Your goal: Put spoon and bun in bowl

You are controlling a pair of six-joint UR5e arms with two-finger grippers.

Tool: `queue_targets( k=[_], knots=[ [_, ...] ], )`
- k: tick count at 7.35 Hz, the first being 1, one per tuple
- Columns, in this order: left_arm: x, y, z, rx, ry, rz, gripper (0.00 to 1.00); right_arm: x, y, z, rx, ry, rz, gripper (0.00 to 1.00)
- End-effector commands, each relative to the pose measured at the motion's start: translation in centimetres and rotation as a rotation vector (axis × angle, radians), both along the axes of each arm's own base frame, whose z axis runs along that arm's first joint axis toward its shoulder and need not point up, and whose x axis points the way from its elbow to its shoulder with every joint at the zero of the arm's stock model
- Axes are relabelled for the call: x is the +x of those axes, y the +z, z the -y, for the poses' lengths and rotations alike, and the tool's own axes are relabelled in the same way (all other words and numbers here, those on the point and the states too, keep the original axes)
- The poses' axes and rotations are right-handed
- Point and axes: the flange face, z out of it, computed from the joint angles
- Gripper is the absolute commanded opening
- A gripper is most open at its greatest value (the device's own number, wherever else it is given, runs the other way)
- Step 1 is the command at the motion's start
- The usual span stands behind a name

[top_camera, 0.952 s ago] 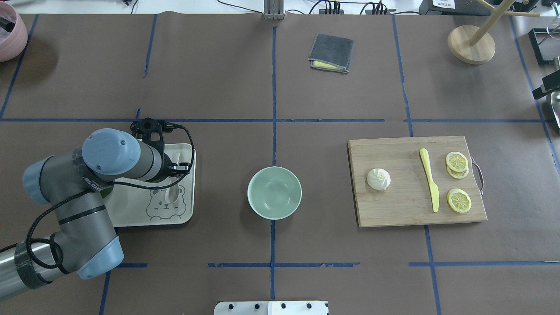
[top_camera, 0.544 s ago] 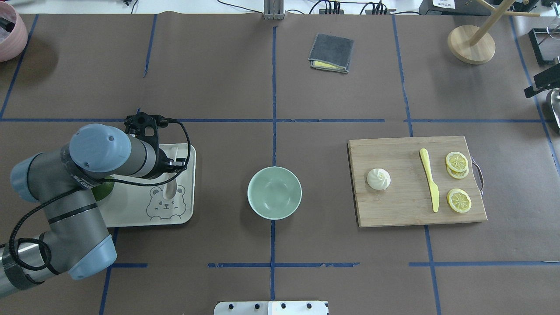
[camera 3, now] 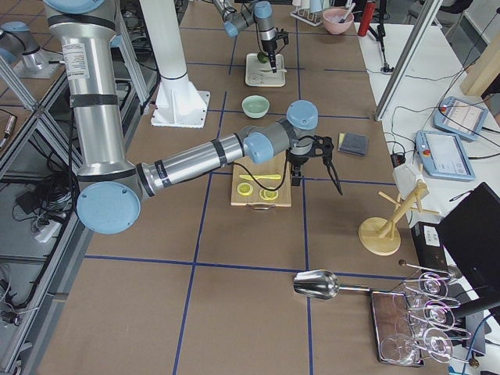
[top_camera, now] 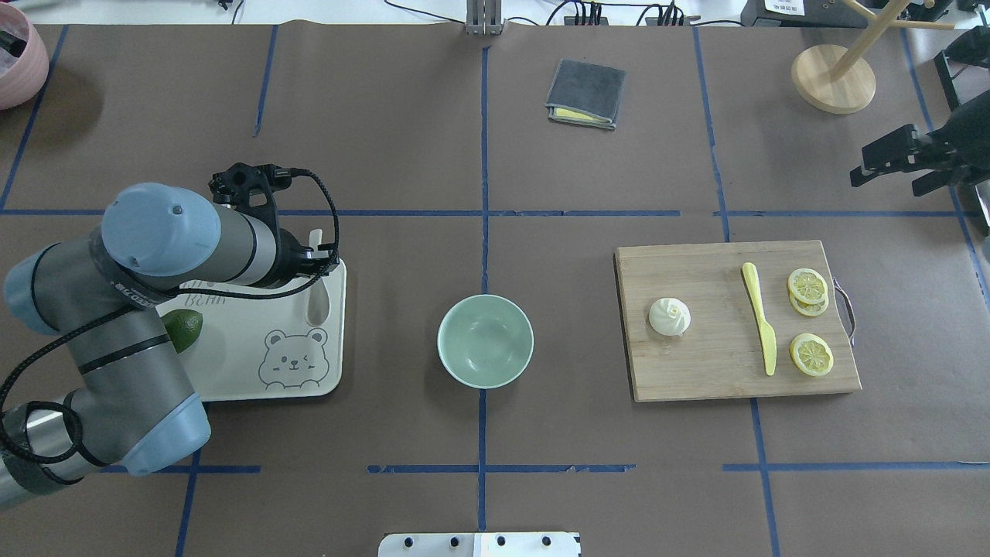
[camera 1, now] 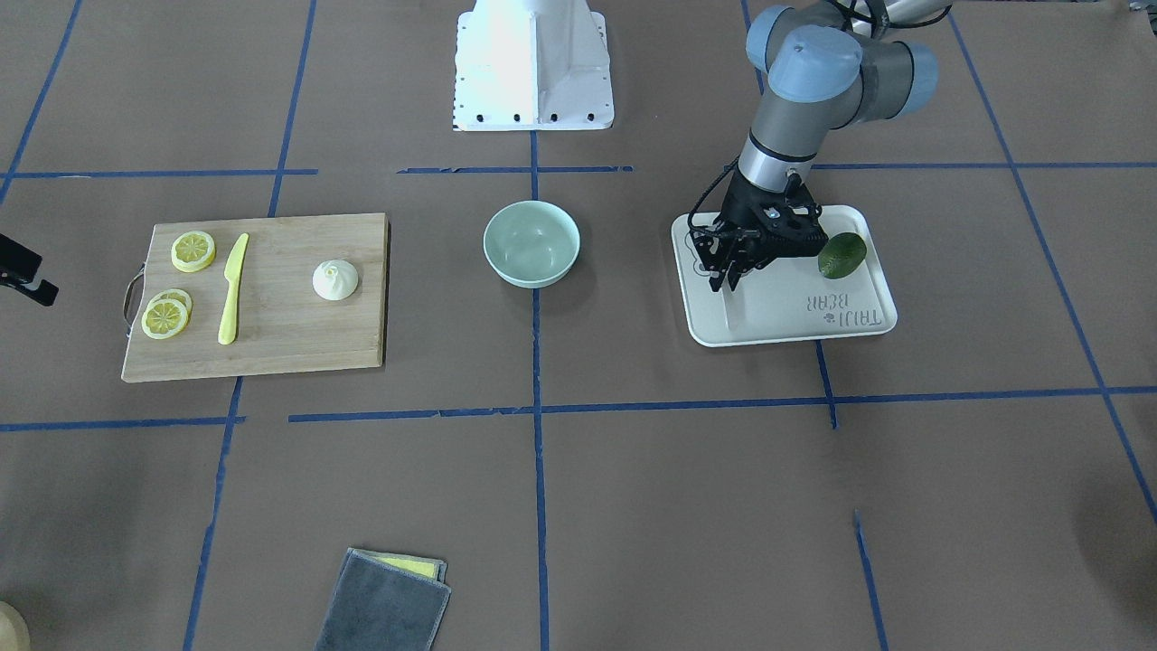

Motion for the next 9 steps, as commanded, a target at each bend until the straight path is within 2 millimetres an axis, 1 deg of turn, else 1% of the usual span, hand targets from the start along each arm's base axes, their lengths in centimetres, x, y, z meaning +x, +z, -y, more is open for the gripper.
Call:
queue_targets(
  k=[1,2,3,4,6,7,8,9],
  knots=[
    [1.1,-4.1,0.4,-0.107,-0.098,-0.117,0.00,-8.5,-2.5,-2.2,0.014,0.048,-0.005,1.00],
    [2.1,-6.1,1.1,-0.140,-0.128,-0.155,0.00,-12.7,-3.7,-3.4,0.015,0.058,-0.021,1.00],
    [2.5,-7.4,1.2,-0.172,-0.152,-0.187,0.00,-16.6,-4.8,-4.8,0.036,0.065,-0.039,1.00],
    [3.1,-8.3,1.5,-0.208,-0.178,-0.218,0.00,-19.6,-5.0,-6.7,0.041,0.062,-0.057,1.00],
    [3.3,-8.3,1.7,-0.206,-0.180,-0.238,0.00,-23.2,-4.7,-9.2,0.082,0.039,-0.092,1.00],
    [4.0,-8.6,1.8,-0.238,-0.195,-0.248,0.00,-24.6,-4.7,-10.3,0.106,0.031,-0.107,1.00],
    [5.0,-8.8,2.1,-0.257,-0.201,-0.247,0.00,-25.6,-4.4,-11.2,0.106,0.011,-0.115,1.00],
    [5.4,-8.8,1.8,-0.260,-0.196,-0.247,0.00,-26.2,-4.4,-11.7,0.109,0.002,-0.118,1.00]
  ],
)
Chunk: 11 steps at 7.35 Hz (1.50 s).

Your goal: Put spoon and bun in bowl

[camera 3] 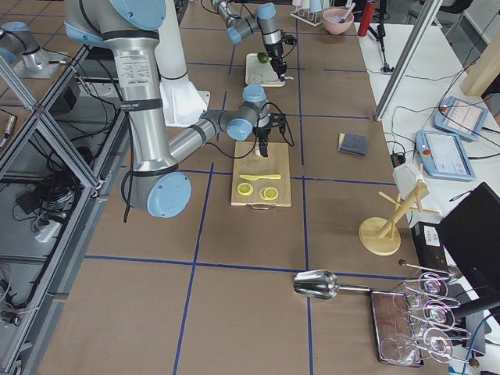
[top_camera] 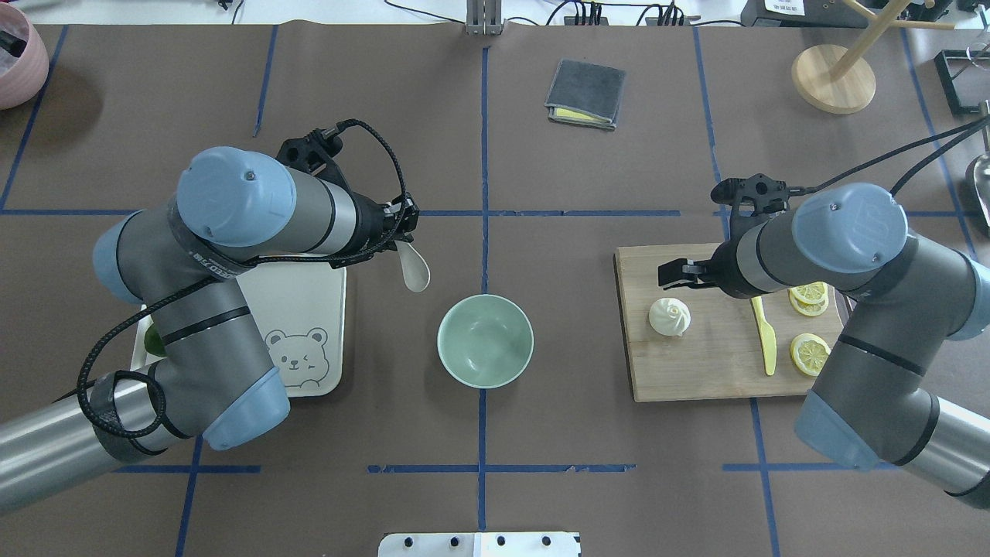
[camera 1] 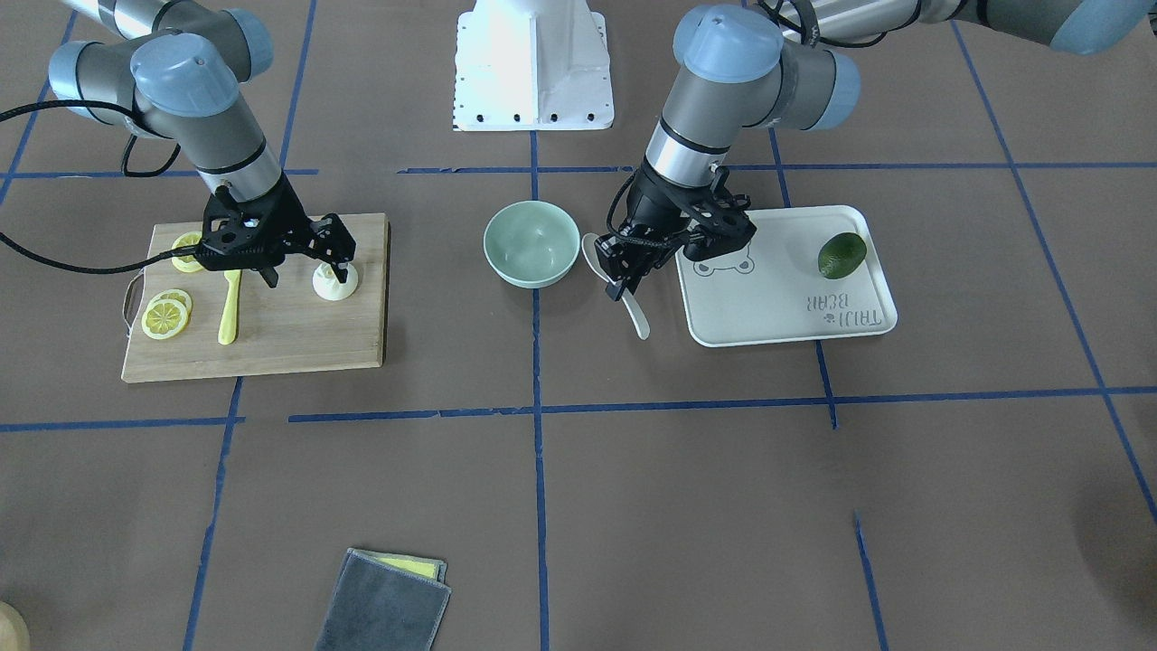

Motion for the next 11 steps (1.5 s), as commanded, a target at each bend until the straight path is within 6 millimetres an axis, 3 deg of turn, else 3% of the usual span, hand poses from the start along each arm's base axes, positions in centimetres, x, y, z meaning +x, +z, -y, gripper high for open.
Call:
queue_targets(
  k=[1,2,4,5,6,8,11],
  knots=[
    [0.9,0.2,0.0,-0.009,0.001,-0.007,0.00,-1.5,0.0,-1.3,0.007,-0.026,-0.007,0.97],
    [1.4,0.8,0.3,-0.010,-0.007,-0.014,0.00,-1.7,-0.3,-1.3,0.009,-0.030,-0.004,0.75],
    [2.3,0.8,-0.4,-0.022,-0.016,-0.023,0.00,-1.8,-0.1,-1.3,0.006,-0.030,-0.008,0.11],
    [2.4,0.3,-0.4,-0.029,-0.020,-0.034,0.00,-1.7,-0.3,-1.3,0.008,-0.030,-0.004,0.00],
    [2.5,-0.3,-0.4,-0.039,-0.026,-0.047,0.00,-1.6,-0.5,-1.2,0.009,-0.028,-0.001,0.00],
    [5.4,-1.8,-1.7,-0.054,-0.040,-0.061,0.00,-1.0,-1.5,-1.3,0.017,-0.028,0.018,0.00],
    [6.8,-1.8,-3.6,-0.049,-0.006,-0.058,0.00,0.0,-2.5,-0.7,0.025,-0.013,0.037,0.00]
  ],
)
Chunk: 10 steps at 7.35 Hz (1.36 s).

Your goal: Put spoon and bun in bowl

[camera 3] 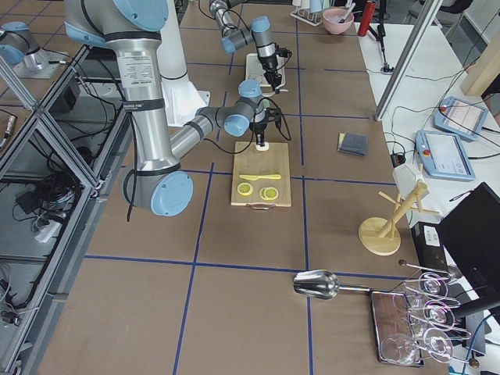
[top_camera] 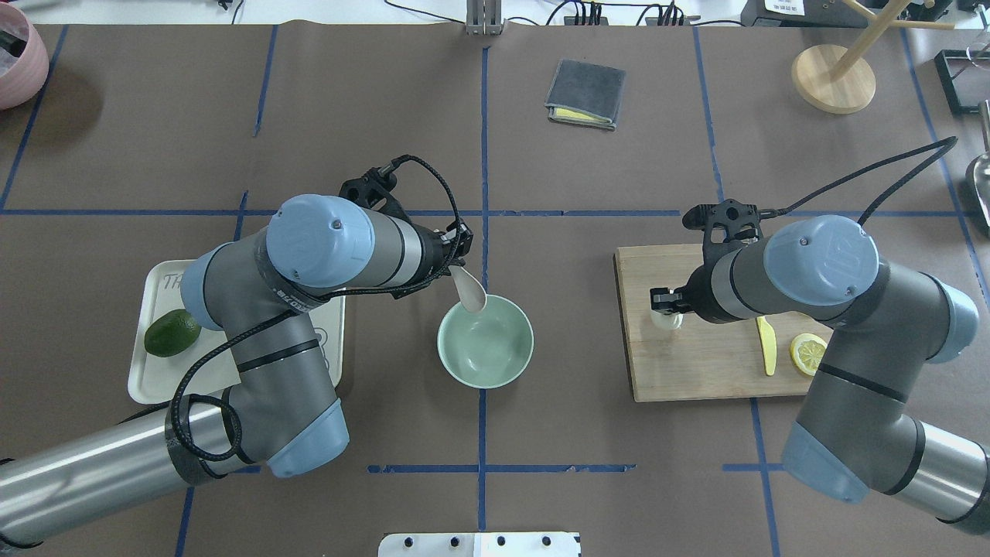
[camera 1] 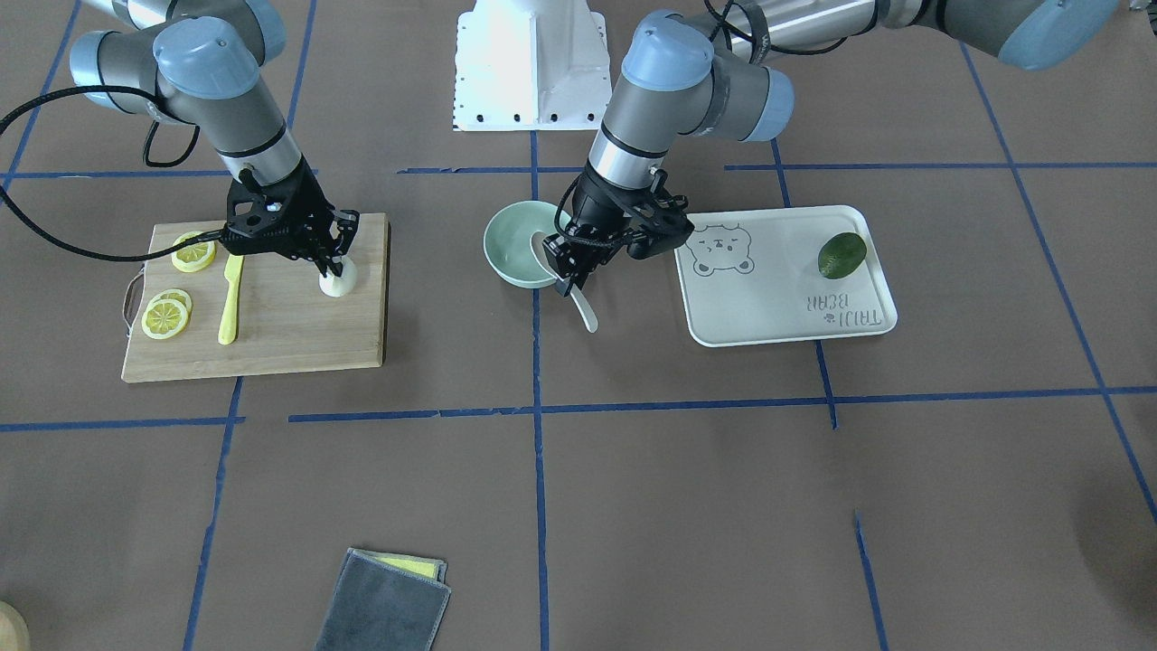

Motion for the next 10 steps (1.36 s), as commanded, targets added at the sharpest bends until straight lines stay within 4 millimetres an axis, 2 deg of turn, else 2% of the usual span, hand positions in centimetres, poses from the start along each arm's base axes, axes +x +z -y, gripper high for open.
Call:
queue_targets(
  k=[1,2,3,4,5,7,8,9,10],
  knots=[
    [0.9,-0.2,-1.4,0.007,0.025,-0.002,0.00,0.3,-1.4,0.8,0.009,0.010,0.022,0.00],
    [0.9,-0.4,-1.5,0.010,0.028,-0.004,0.00,0.4,-1.8,1.1,0.012,0.015,0.027,0.00],
    [1.1,-0.4,-1.8,0.012,0.033,-0.005,0.05,0.4,-2.0,1.2,0.014,0.016,0.030,0.00],
    [1.0,-0.3,-1.8,0.016,0.035,-0.004,0.56,0.3,-2.2,1.2,0.017,0.016,0.034,0.00],
    [0.6,-0.6,-1.9,0.023,0.030,-0.009,1.00,0.2,-3.0,1.5,0.024,0.019,0.045,0.00],
    [-3.3,-2.5,-3.6,0.125,0.070,-0.032,1.00,-0.2,-4.9,1.8,0.041,0.019,0.074,0.00],
    [-3.8,-2.3,-3.7,0.137,0.077,-0.010,1.00,-0.3,-5.7,1.8,0.045,0.022,0.086,0.00],
    [-4.8,-2.3,-2.5,0.157,0.064,-0.001,1.00,-0.4,-7.0,1.7,0.037,0.033,0.113,0.00],
    [-6.9,-1.5,-0.4,0.191,0.050,0.057,1.00,-1.0,-9.3,1.9,0.034,0.037,0.138,0.00]
  ],
)
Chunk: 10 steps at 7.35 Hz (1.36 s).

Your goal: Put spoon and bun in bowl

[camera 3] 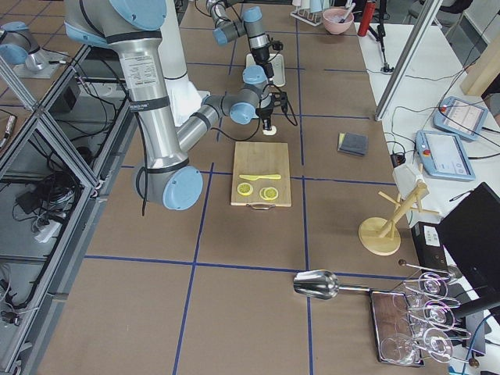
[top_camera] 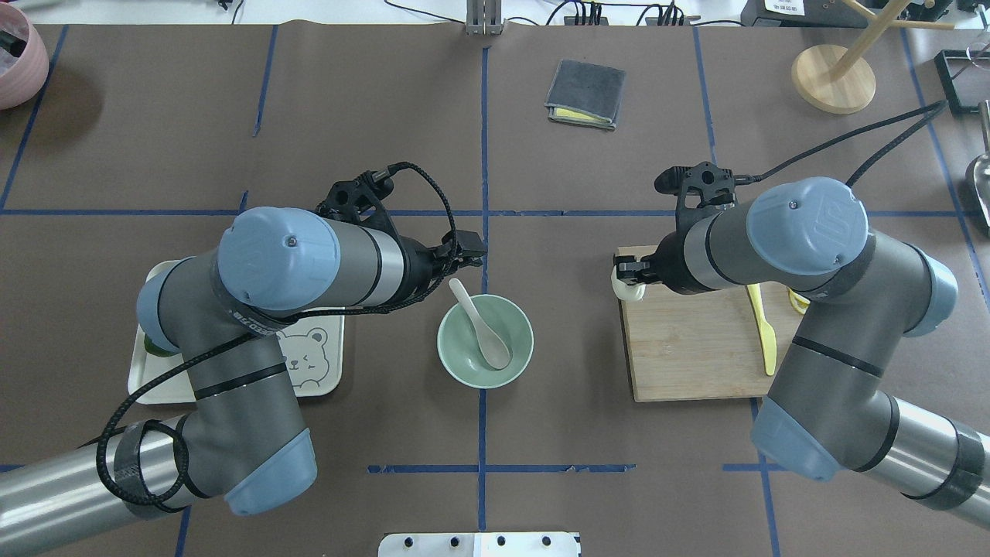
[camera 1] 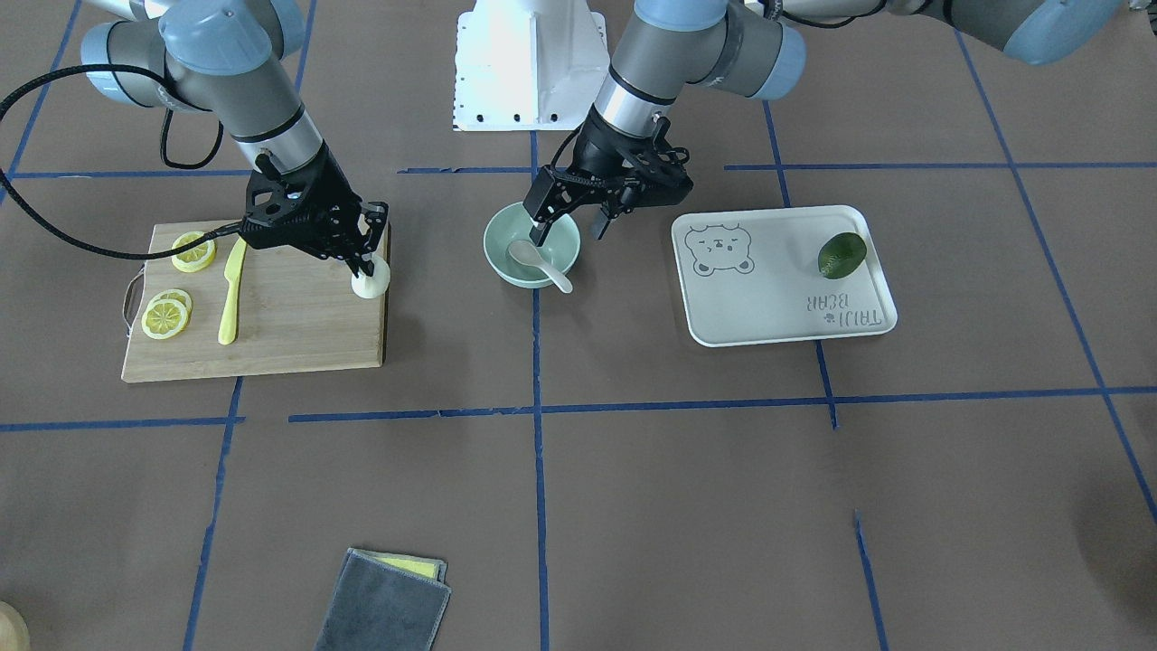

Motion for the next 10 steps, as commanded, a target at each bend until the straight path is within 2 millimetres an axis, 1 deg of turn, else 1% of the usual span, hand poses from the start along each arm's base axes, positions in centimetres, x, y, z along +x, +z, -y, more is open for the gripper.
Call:
queue_targets(
  k=[1,2,3,4,5,6,7,8,9,10],
  knots=[
    [-4.6,0.9,3.4,0.088,0.031,0.130,1.00,-1.6,-5.5,0.4,-0.028,0.017,0.040,0.00],
    [-8.7,0.8,6.1,0.140,0.044,0.189,1.00,-3.6,-9.4,0.4,-0.052,0.016,0.047,0.00],
    [-12.1,1.9,8.1,0.199,0.052,0.253,1.00,-6.2,-11.6,0.2,-0.074,0.013,0.065,0.00],
    [-15.2,3.7,8.5,0.267,0.069,0.306,1.00,-8.9,-13.2,0.0,-0.103,0.026,0.073,0.00],
    [-18.0,5.6,9.8,0.294,0.091,0.342,1.00,-11.3,-13.5,-1.9,-0.088,0.022,0.062,0.00],
    [-20.6,6.7,11.1,0.323,0.101,0.373,1.00,-12.3,-13.8,-3.3,-0.091,0.010,0.066,0.00],
    [-21.7,7.8,11.5,0.344,0.111,0.403,1.00,-13.2,-13.8,-4.5,-0.102,0.001,0.067,0.00],
    [-22.1,8.5,12.0,0.357,0.122,0.424,1.00,-13.6,-13.4,-5.0,-0.112,-0.002,0.059,0.29],
    [-22.4,8.6,12.2,0.358,0.119,0.428,1.00,-13.9,-12.6,-5.2,-0.117,-0.006,0.046,0.99],
    [-22.6,8.6,12.3,0.357,0.116,0.428,1.00,-13.8,-12.4,-5.2,-0.119,-0.007,0.045,1.00]
  ],
)
